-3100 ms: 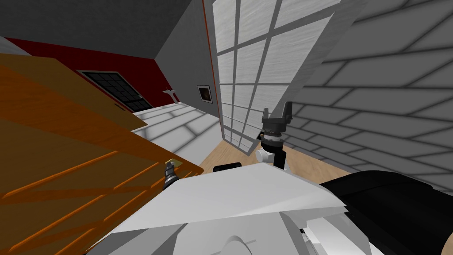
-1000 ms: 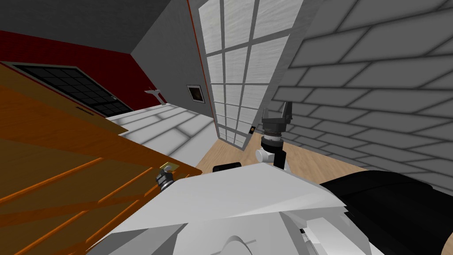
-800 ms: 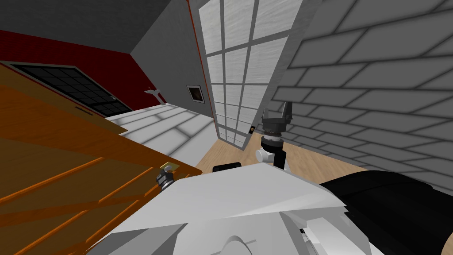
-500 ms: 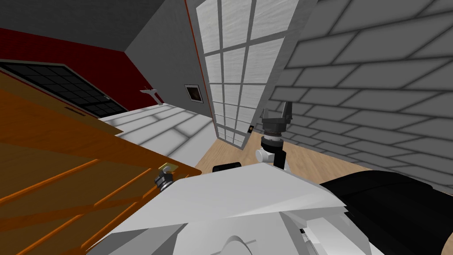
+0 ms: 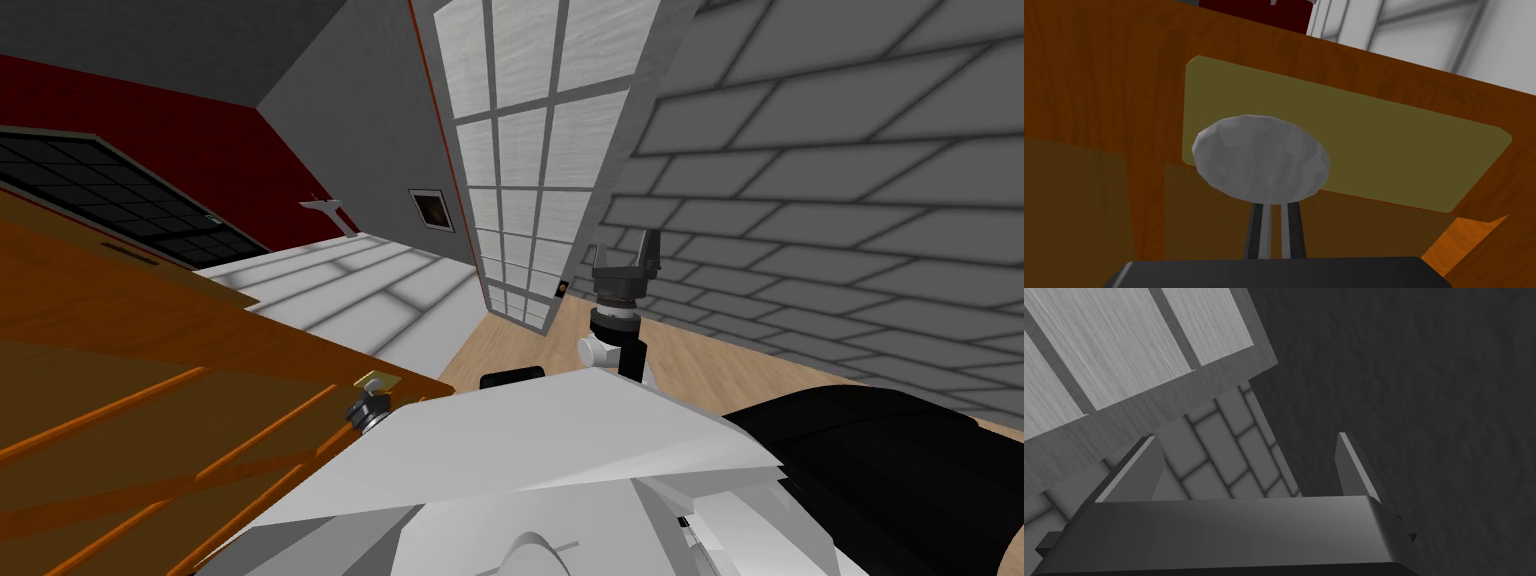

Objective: Pull the door open

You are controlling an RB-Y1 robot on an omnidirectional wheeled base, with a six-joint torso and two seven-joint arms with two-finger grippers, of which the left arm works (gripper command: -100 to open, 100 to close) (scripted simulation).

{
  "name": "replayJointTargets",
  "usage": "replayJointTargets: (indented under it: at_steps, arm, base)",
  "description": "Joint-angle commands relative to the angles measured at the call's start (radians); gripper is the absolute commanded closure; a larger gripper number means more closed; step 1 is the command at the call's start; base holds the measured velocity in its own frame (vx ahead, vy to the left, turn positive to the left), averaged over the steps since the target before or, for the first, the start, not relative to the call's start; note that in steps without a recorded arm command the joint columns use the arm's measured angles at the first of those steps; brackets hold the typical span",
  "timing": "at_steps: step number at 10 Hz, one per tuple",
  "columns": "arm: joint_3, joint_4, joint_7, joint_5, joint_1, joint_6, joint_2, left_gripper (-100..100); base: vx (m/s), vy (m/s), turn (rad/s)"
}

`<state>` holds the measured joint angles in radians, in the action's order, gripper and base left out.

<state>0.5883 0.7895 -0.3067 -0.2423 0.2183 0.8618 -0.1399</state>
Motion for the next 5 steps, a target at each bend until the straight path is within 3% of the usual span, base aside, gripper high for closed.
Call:
replayJointTargets:
  at_steps: [1, 2, 5]
  arm:
    - [-0.013, 0.004, -0.050, -0.018, -0.014, 0.014, 0.001, 100]
    - [-0.009, 0.007, -0.063, -0.027, -0.003, -0.006, 0.004, -100]
    - [-0.026, 0.005, -0.132, -0.050, -0.018, -0.007, 0.008, -100]
  base:
    - [-0.056, -0.005, -0.112]
    - [-0.062, 0.006, 0.011]
    - [-0.076, -0.040, -0.013]
